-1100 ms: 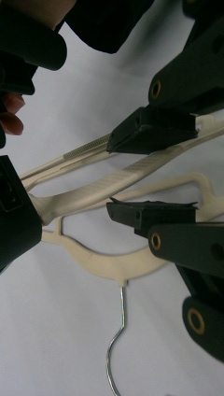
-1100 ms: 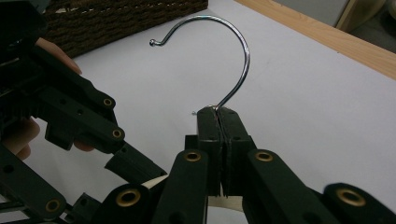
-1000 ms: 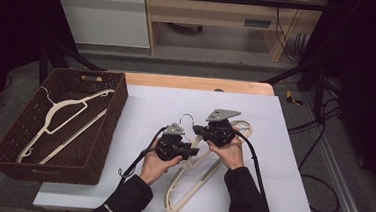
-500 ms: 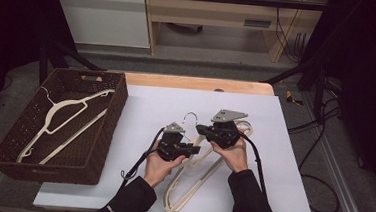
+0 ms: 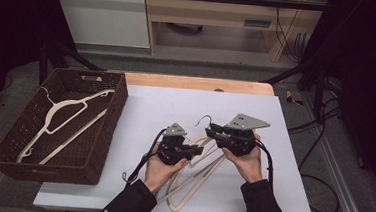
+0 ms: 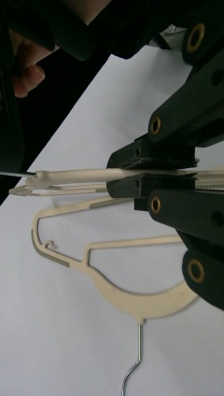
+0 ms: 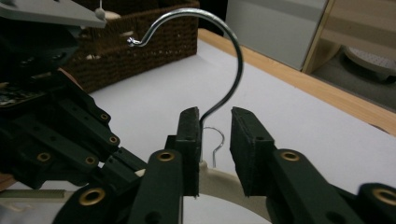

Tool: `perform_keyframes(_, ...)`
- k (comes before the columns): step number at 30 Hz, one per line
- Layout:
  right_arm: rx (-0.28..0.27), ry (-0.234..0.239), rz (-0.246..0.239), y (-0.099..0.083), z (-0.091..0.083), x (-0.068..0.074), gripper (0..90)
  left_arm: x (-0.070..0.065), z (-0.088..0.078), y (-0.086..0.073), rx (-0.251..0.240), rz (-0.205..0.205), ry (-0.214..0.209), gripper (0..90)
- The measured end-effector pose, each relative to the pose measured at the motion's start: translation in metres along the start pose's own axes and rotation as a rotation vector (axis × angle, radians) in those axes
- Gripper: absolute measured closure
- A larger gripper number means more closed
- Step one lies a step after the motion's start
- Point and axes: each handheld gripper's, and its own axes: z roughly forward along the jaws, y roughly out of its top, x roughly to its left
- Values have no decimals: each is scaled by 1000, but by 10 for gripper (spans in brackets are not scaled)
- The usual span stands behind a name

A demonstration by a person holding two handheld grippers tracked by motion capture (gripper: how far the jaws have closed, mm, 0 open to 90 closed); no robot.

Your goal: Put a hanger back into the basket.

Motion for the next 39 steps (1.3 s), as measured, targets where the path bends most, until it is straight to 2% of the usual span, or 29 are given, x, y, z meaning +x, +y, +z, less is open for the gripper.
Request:
perform_keyframes(3,-57,-17,24,-1,-16,1,638,0,-7,3,-6,20,5,862)
perform_keyframes(5,-92,-28,57,-4,-28,-2,587,2,-14,5,-6,35,6,862)
perform_keyframes(8,-114,-57,78,-10,-43,-6,512,4,-25,7,-14,56,7,862)
perform_keyframes(16,-118,-108,143,-35,-67,-16,320,9,-59,19,-47,117,17,863)
perform_keyframes(23,-114,-160,176,-49,-76,-19,150,11,-98,36,-91,171,26,862)
perform_keyframes(26,-116,-172,187,-52,-80,-20,114,13,-115,43,-109,188,36,863)
perform_keyframes(30,-104,-212,196,-58,-83,-22,75,16,-136,52,-124,206,46,862)
perform_keyframes(39,-99,-230,201,-63,-86,-25,50,32,-182,71,-153,225,56,863)
